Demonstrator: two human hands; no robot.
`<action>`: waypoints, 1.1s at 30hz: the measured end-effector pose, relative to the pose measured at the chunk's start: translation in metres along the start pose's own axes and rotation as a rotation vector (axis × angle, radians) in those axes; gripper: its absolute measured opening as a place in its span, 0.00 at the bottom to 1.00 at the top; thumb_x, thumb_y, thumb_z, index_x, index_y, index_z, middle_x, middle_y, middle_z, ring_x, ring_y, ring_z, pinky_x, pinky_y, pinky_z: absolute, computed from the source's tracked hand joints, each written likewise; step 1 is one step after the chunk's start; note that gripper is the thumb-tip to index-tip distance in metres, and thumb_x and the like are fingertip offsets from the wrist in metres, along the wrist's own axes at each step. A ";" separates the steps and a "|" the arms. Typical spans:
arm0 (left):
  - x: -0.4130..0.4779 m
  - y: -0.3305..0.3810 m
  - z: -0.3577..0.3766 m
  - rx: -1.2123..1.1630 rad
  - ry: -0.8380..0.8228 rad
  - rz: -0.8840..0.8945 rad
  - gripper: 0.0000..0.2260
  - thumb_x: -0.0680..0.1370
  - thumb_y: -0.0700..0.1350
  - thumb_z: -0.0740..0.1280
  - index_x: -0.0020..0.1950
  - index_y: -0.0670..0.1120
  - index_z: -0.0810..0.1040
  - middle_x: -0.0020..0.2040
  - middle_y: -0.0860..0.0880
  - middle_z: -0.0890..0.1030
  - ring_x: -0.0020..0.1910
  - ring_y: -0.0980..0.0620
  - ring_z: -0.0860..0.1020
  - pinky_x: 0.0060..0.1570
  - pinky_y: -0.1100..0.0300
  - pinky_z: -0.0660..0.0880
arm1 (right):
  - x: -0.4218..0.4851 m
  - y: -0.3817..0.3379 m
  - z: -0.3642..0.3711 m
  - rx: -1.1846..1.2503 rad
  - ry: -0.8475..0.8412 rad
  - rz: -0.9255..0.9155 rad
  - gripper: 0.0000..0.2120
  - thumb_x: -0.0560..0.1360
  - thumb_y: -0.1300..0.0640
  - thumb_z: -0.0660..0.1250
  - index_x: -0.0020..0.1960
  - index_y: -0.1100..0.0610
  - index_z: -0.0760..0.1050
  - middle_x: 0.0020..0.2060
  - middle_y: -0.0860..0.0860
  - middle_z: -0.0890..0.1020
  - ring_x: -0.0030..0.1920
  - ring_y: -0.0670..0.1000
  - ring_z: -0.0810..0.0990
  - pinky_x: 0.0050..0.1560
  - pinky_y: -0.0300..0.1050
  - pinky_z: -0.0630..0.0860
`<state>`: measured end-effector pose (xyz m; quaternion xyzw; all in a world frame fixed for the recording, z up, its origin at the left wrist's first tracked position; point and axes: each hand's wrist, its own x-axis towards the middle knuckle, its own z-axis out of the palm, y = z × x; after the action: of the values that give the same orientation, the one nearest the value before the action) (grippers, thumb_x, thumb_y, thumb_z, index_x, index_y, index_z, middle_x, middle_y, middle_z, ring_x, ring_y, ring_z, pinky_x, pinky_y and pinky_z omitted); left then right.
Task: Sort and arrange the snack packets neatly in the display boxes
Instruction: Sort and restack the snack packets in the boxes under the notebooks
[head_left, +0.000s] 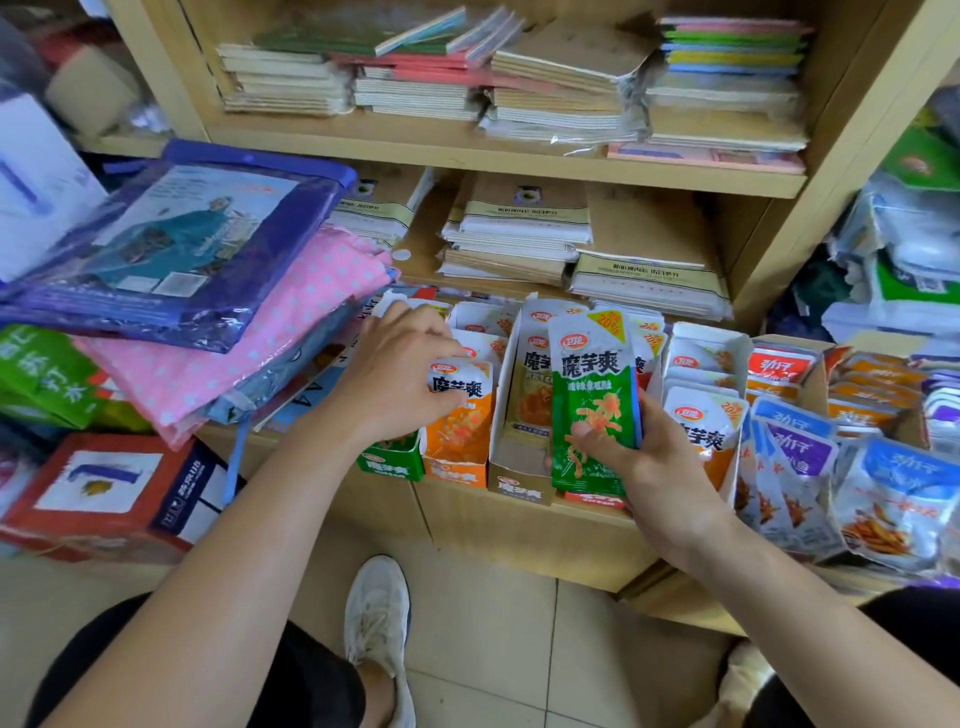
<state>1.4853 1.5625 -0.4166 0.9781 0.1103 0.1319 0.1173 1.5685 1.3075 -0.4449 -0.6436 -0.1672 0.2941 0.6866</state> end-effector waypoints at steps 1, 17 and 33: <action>0.000 0.000 0.002 -0.019 -0.003 0.009 0.19 0.73 0.51 0.76 0.63 0.51 0.82 0.66 0.54 0.75 0.65 0.48 0.66 0.60 0.53 0.58 | 0.001 0.000 0.001 -0.001 -0.001 0.000 0.21 0.76 0.60 0.71 0.68 0.54 0.73 0.59 0.52 0.84 0.59 0.55 0.83 0.61 0.63 0.78; -0.011 0.010 -0.009 -0.135 0.052 -0.069 0.09 0.73 0.54 0.75 0.50 0.52 0.85 0.47 0.55 0.84 0.47 0.51 0.80 0.44 0.51 0.77 | 0.006 0.003 0.001 -0.034 0.004 -0.017 0.22 0.73 0.55 0.73 0.66 0.54 0.74 0.58 0.52 0.84 0.58 0.55 0.83 0.60 0.63 0.78; -0.044 0.011 -0.023 -0.362 0.638 -0.291 0.12 0.74 0.46 0.76 0.40 0.45 0.74 0.32 0.58 0.76 0.29 0.58 0.73 0.31 0.56 0.68 | 0.008 0.003 0.006 0.001 0.017 -0.008 0.18 0.77 0.60 0.71 0.65 0.54 0.74 0.57 0.52 0.84 0.58 0.55 0.84 0.60 0.63 0.79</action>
<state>1.4398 1.5457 -0.4026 0.8256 0.2536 0.4286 0.2654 1.5707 1.3170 -0.4484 -0.6452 -0.1638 0.2861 0.6893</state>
